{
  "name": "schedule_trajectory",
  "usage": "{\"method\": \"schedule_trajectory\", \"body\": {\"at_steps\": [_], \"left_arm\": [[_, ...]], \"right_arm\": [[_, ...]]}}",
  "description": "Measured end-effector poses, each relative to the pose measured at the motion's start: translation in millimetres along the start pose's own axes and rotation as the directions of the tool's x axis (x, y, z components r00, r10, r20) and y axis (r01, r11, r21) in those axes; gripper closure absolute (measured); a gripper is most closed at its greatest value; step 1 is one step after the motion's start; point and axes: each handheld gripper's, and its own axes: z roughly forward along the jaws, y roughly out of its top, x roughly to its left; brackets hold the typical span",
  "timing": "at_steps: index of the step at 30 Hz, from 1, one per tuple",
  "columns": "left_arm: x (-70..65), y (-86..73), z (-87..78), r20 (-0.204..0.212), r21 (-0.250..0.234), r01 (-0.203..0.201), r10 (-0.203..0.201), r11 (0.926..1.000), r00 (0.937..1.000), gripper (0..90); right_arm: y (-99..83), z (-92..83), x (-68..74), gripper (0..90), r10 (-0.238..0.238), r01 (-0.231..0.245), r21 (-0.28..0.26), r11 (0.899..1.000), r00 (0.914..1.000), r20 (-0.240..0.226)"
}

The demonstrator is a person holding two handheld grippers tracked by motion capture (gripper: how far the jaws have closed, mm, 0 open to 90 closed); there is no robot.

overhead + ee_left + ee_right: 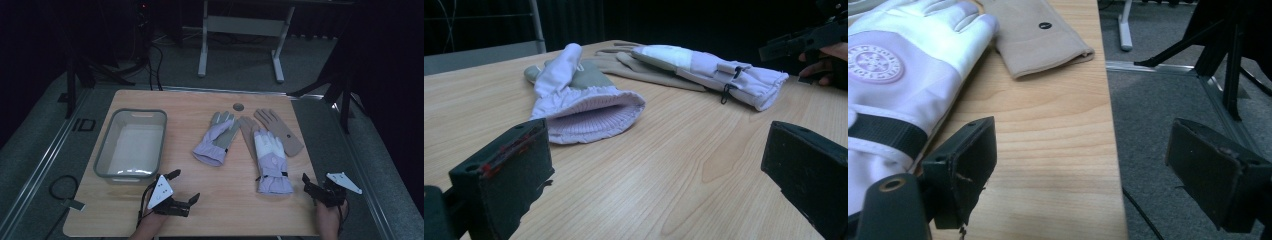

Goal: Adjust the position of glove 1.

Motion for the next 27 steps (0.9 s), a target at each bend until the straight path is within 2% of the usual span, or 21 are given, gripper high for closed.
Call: {"method": "schedule_trajectory", "body": {"at_steps": [3, 8, 11, 15, 19, 22, 24, 27], "left_arm": [[-0.6, -0.1, -0.2, -0.006, -0.002, -0.003, 0.003, 1.0000, 1.0000, 0.0], [-0.9, -0.3, -0.5, -0.007, -0.005, -0.002, 0.002, 1.0000, 1.0000, 0.0], [-0.6, -0.5, -1.0, -0.005, -0.010, 0.001, -0.002, 1.0000, 1.0000, 0.0], [0.7, -0.7, -1.6, -0.001, -0.012, 0.012, -0.012, 0.9998, 0.9999, 0.0], [1.0, -0.9, -1.8, 0.003, -0.016, 0.018, -0.018, 0.9997, 0.9998, 0.0], [1.6, -0.9, -2.2, 0.008, -0.015, 0.021, -0.021, 0.9997, 0.9997, 0.0], [1.9, -0.9, -2.1, 0.008, -0.015, 0.029, -0.029, 0.9995, 0.9996, 0.0], [2.2, -0.9, -1.9, 0.011, -0.015, 0.034, -0.034, 0.9993, 0.9994, 0.0]], "right_arm": [[0.2, -0.1, -2.4, 12.9, 0.018, -0.018, 0.000, 1.000, 0.9998, -0.002], [2.1, -0.5, -3.0, 12.9, 0.019, -0.019, 0.010, 1.000, 0.9998, 0.000], [13.1, -4.3, -3.5, 12.5, 0.035, -0.034, 0.031, 0.999, 0.9993, -0.015], [34.4, -14.0, -1.6, 10.8, 0.035, -0.034, 0.022, 0.999, 0.9987, -0.036], [52.9, -20.8, 1.5, 12.7, -0.008, 0.008, -0.008, 1.000, 1.0000, 0.005], [68.5, -21.2, -2.4, 13.6, 0.026, -0.022, 0.040, 0.999, 0.9958, -0.088], [77.7, -22.6, -2.2, 13.7, 0.021, -0.018, 0.040, 0.999, 0.9959, -0.088], [92.5, -26.9, 1.1, 11.7, 0.021, -0.021, 0.009, 1.000, 0.9964, -0.081]]}}
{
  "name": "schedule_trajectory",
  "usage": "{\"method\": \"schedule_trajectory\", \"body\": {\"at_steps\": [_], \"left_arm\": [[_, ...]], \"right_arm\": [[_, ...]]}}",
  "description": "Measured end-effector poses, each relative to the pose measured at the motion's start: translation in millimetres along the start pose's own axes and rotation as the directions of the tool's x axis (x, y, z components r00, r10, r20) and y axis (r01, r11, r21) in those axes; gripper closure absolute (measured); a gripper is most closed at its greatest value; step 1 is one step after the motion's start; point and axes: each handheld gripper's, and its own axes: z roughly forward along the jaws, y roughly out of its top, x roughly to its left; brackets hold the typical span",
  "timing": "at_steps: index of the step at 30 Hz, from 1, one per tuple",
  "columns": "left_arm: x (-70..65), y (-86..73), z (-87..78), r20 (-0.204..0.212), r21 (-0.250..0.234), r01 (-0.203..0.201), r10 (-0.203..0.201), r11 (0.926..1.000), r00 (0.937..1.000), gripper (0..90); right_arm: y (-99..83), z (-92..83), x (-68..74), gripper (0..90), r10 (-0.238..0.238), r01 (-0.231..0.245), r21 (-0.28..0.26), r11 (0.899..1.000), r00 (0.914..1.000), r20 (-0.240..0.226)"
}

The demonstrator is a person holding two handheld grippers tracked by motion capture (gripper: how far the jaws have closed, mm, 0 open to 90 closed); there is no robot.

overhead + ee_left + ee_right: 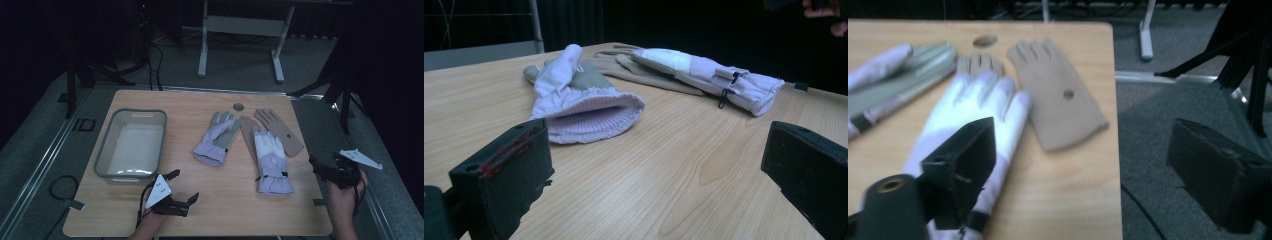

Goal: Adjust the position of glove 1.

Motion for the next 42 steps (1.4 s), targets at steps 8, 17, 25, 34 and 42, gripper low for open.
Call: {"method": "schedule_trajectory", "body": {"at_steps": [8, 17, 25, 34, 42], "left_arm": [[0.1, 0.2, 0.4, 0.002, 0.005, 0.000, 0.000, 1.0000, 1.0000, 0.0], [0.4, 0.3, 0.4, 0.006, 0.006, 0.001, -0.002, 1.0000, 1.0000, 0.0], [0.4, 0.3, 0.6, 0.010, 0.006, 0.002, -0.002, 1.0000, 0.9999, 0.0], [0.3, 0.4, 0.8, 0.015, 0.007, 0.000, 0.000, 1.0000, 0.9999, 0.0], [-1.5, 0.7, 2.1, 0.024, 0.014, -0.015, 0.014, 0.9998, 0.9996, 0.0]], "right_arm": [[38.8, -2.1, 24.3, 10.7, -0.030, 0.027, -0.048, 0.998, 0.9976, -0.062], [72.9, 19.6, 60.8, 12.4, -0.111, 0.107, -0.042, 0.993, 0.9853, -0.129], [87.0, 41.2, 93.8, 13.7, -0.149, 0.145, -0.031, 0.989, 0.9707, -0.189], [93.6, 68.4, 130.1, 13.7, -0.171, 0.173, -0.013, 0.985, 0.9517, -0.255], [93.7, 93.0, 158.6, 14.3, -0.173, 0.185, 0.014, 0.983, 0.9403, -0.293]]}}
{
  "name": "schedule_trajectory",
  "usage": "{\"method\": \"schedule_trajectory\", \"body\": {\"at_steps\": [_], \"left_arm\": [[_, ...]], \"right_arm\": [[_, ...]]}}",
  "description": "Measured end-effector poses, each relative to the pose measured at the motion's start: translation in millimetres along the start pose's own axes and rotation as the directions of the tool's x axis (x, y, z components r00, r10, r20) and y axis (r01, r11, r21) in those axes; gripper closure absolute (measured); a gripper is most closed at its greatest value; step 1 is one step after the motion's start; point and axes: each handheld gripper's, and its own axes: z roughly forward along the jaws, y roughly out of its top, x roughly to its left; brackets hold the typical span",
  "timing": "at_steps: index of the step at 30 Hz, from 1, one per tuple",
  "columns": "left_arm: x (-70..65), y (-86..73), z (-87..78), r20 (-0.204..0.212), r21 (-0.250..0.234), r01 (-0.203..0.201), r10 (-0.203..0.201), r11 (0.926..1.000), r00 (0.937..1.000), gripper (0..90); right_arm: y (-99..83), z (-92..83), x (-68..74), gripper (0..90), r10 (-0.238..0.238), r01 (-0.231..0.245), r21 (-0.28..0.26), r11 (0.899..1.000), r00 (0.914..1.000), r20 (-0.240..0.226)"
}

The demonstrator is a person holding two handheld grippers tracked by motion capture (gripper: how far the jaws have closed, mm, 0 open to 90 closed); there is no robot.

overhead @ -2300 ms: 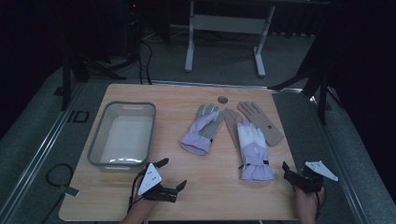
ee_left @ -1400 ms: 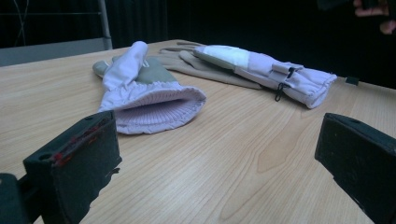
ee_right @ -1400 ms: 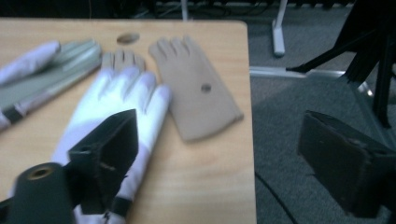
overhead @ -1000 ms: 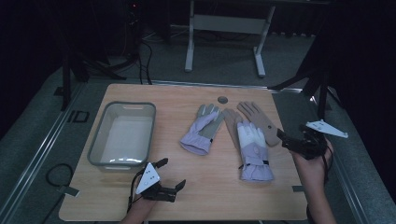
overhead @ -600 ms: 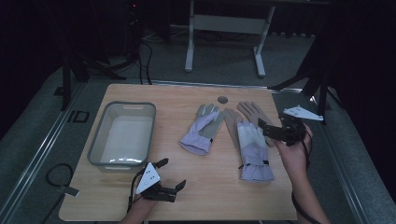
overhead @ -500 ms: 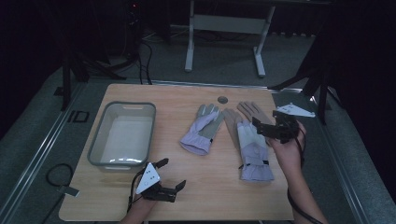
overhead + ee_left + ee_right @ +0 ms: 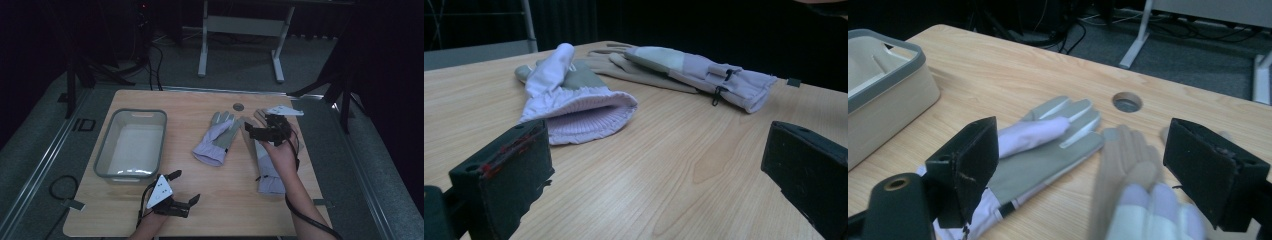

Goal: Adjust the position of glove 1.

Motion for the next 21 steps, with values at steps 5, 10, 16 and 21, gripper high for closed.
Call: {"method": "schedule_trajectory", "body": {"at_steps": [5, 10, 16, 21], "left_arm": [[-0.3, 0.3, 0.4, 0.000, 0.006, -0.005, 0.005, 1.0000, 1.0000, 0.0], [-0.5, 0.2, 0.4, 0.001, 0.003, -0.004, 0.004, 1.0000, 1.0000, 0.0], [-0.4, 0.2, 0.3, 0.005, 0.002, -0.006, 0.006, 1.0000, 1.0000, 0.0], [0.0, 0.1, 0.4, 0.009, 0.000, -0.005, 0.005, 1.0000, 0.9999, 0.0]], "right_arm": [[2.2, 23.2, 12.4, 14.5, -0.007, 0.007, 0.027, 1.000, 0.9998, -0.016], [1.2, 47.2, 22.5, 15.3, -0.009, 0.011, 0.057, 0.998, 0.9995, -0.029], [-3.1, 74.1, 32.7, 18.2, -0.008, 0.013, 0.091, 0.996, 0.9987, -0.049], [-10.1, 94.6, 37.0, 20.1, 0.007, 0.000, 0.125, 0.992, 0.9986, -0.053]]}}
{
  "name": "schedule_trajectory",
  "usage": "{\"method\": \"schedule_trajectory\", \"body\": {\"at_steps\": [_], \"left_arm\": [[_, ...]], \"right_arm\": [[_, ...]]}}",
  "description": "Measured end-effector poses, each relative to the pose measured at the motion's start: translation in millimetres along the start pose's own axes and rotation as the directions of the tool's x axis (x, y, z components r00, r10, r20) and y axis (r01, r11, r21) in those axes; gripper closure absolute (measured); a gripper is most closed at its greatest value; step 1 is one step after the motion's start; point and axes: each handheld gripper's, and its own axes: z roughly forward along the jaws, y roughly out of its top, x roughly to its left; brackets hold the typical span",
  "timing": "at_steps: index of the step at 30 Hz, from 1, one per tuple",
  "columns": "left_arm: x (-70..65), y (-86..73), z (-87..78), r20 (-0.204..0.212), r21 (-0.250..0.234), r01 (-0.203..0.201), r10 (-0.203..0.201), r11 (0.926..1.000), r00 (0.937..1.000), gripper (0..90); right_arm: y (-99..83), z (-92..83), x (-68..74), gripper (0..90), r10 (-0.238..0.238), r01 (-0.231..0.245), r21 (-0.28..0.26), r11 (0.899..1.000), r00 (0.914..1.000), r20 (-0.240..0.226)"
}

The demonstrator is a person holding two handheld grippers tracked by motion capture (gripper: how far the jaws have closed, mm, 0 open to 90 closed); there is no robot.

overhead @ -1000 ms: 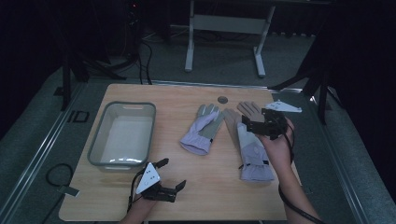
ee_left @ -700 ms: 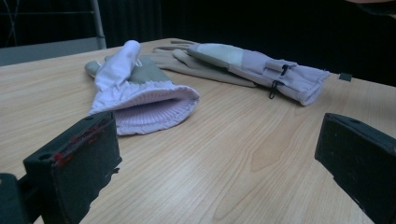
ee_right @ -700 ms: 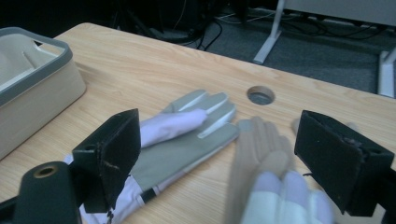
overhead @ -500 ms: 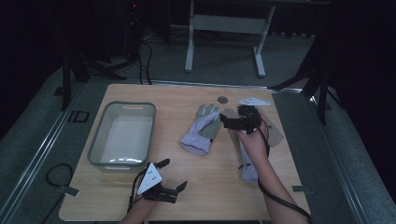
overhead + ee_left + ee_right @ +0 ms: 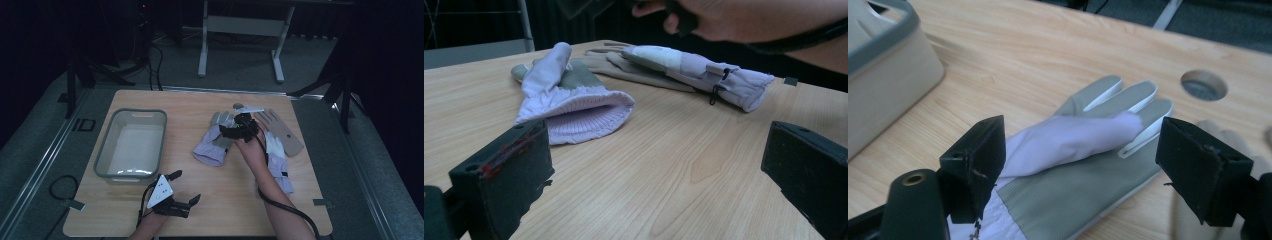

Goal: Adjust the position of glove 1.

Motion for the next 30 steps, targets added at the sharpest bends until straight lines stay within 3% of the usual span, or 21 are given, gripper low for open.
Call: {"method": "schedule_trajectory", "body": {"at_steps": [11, 18, 24, 27, 29, 30], "left_arm": [[0.2, 0.2, 0.3, 0.008, 0.004, 0.006, -0.006, 1.0000, 0.9999, 0.0], [-0.1, 0.2, 0.4, 0.008, 0.003, 0.006, -0.006, 1.0000, 0.9999, 0.0], [-0.9, 0.2, 0.7, 0.009, 0.006, 0.003, -0.003, 1.0000, 1.0000, 0.0], [-1.1, 0.2, 0.6, 0.006, 0.005, 0.001, -0.001, 1.0000, 1.0000, 0.0], [-1.2, 0.3, 0.7, 0.004, 0.007, 0.001, -0.001, 1.0000, 1.0000, 0.0], [-1.2, 0.3, 0.7, 0.004, 0.008, 0.001, -0.001, 1.0000, 1.0000, 0.0]], "right_arm": [[-20.5, 41.0, 9.7, 26.1, 0.061, -0.061, 0.086, 0.994, 0.9981, 0.005], [-35.1, 62.5, 18.9, 27.9, 0.062, -0.065, 0.129, 0.989, 0.9976, 0.029], [-40.0, 65.4, 18.5, 32.2, 0.046, -0.050, 0.151, 0.987, 0.9986, 0.027], [-41.7, 63.8, 16.0, 44.3, 0.041, -0.041, 0.153, 0.987, 0.9992, 0.002], [-41.9, 62.0, 15.6, 59.2, 0.023, -0.025, 0.165, 0.986, 0.9996, 0.014], [-42.8, 61.7, 15.0, 61.2, 0.009, -0.010, 0.165, 0.986, 0.9999, 0.009]]}}
